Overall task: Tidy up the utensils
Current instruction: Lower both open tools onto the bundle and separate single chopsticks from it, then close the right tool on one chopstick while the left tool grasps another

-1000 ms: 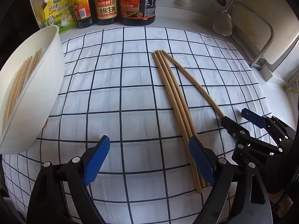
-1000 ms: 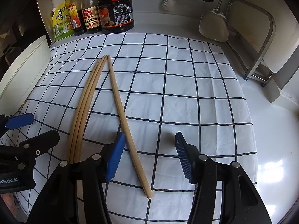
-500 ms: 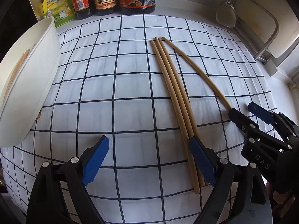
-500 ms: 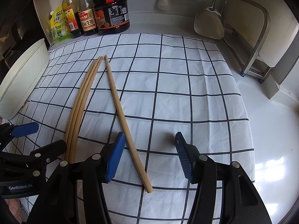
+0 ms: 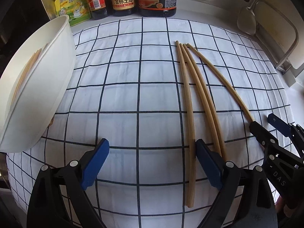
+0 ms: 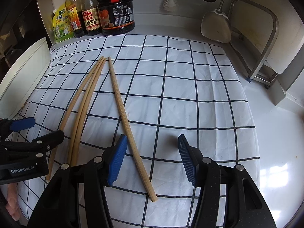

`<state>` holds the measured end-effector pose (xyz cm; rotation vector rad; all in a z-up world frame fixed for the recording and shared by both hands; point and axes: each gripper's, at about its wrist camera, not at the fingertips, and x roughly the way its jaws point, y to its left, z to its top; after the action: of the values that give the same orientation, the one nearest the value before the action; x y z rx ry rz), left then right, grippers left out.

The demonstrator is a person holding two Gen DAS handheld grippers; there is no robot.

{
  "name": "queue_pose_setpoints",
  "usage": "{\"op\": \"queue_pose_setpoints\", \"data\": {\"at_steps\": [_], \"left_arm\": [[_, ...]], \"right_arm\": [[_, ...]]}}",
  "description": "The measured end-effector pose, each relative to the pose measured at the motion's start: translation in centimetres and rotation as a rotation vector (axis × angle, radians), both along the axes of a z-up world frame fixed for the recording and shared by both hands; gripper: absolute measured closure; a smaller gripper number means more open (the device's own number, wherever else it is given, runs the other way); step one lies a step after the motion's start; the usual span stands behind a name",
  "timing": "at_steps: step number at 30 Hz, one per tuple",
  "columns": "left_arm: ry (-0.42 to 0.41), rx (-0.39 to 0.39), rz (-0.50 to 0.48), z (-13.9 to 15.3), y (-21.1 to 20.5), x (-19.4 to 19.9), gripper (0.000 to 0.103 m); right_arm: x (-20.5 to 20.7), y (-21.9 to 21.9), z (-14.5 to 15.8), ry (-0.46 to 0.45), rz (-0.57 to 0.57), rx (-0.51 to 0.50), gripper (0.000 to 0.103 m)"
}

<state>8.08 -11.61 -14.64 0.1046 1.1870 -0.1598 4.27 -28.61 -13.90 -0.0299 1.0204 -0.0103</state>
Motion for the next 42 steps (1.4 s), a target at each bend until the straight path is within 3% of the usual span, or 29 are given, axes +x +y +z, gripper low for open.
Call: {"op": "queue_pose_setpoints", "data": {"at_steps": [8, 11, 18, 21, 24, 27, 28, 29, 31, 36, 42], "left_arm": [[-0.017, 0.005, 0.014, 0.0, -0.3, 1.6, 0.012], [-0.017, 0.005, 0.018, -0.2, -0.6, 2.4, 0.007], [-0.037, -0.003, 0.028, -0.4, -1.2, 3.9, 0.009], [-0.063, -0.019, 0.042, 0.0, -1.0, 4.1, 0.028], [-0.072, -0.018, 0.035, 0.3, -0.9, 4.0, 0.041], [-0.081, -0.017, 0.003, 0.6, -1.1, 3.5, 0.062], [-0.081, -0.021, -0.006, 0.6, -1.2, 3.3, 0.073], [-0.082, -0.022, -0.013, 0.7, -1.3, 3.1, 0.083], [-0.076, -0.026, -0.025, 0.7, -1.3, 2.9, 0.095], [-0.066, -0.053, -0.033, 1.5, -0.3, 1.8, 0.096], [-0.105, -0.093, -0.053, 4.8, 1.7, -0.2, 0.096]], "right_arm": [[1.3, 0.8, 0.0, -0.008, 0.038, -0.015, 0.05], [1.8, 0.9, -0.1, -0.017, 0.05, -0.014, 0.05], [2.5, 1.3, -0.1, -0.03, 0.079, -0.004, 0.05], [2.8, 1.7, -0.1, -0.034, 0.099, -0.004, 0.051], [3.0, 2.4, 0.0, -0.038, 0.14, -0.005, 0.064], [2.9, 3.1, 0.1, -0.039, 0.173, -0.009, 0.082], [2.9, 3.4, 0.1, -0.04, 0.177, -0.018, 0.092], [2.8, 3.5, 0.1, -0.039, 0.177, -0.026, 0.095], [2.7, 3.3, 0.2, -0.035, 0.166, -0.007, 0.096], [1.5, 2.3, 0.8, -0.036, 0.099, 0.068, 0.096], [-0.6, 2.7, 3.6, -0.077, 0.048, 0.126, 0.096]]}}
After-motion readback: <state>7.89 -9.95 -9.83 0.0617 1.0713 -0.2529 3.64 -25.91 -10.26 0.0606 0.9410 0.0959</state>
